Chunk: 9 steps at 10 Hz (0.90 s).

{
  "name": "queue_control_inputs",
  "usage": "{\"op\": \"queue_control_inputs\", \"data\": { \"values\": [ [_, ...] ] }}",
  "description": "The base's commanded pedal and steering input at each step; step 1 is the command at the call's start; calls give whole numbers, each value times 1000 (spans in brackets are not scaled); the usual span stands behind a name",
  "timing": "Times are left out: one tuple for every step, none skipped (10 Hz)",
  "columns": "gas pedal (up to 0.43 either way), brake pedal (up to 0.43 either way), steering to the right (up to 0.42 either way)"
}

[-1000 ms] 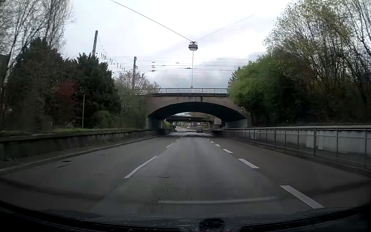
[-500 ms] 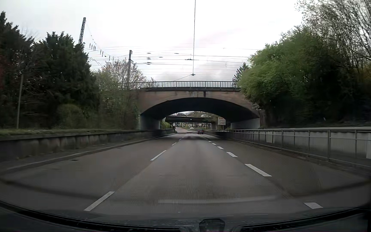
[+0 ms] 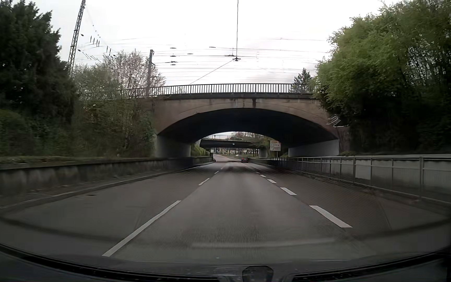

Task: Follow the waypoints while adhering to traffic rules and regulations

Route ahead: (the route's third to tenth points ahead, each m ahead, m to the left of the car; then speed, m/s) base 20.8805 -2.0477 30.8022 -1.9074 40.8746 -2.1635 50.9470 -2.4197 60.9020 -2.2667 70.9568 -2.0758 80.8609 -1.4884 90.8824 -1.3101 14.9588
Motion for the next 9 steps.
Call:
{"op": "queue_control_inputs", "data": {
  "values": [
    [110,0,0],
    [110,0,0],
    [110,0,0],
    [110,0,1],
    [110,0,2],
    [110,0,2],
    [110,0,2],
    [110,0,2],
    [110,0,2]
  ]
}}
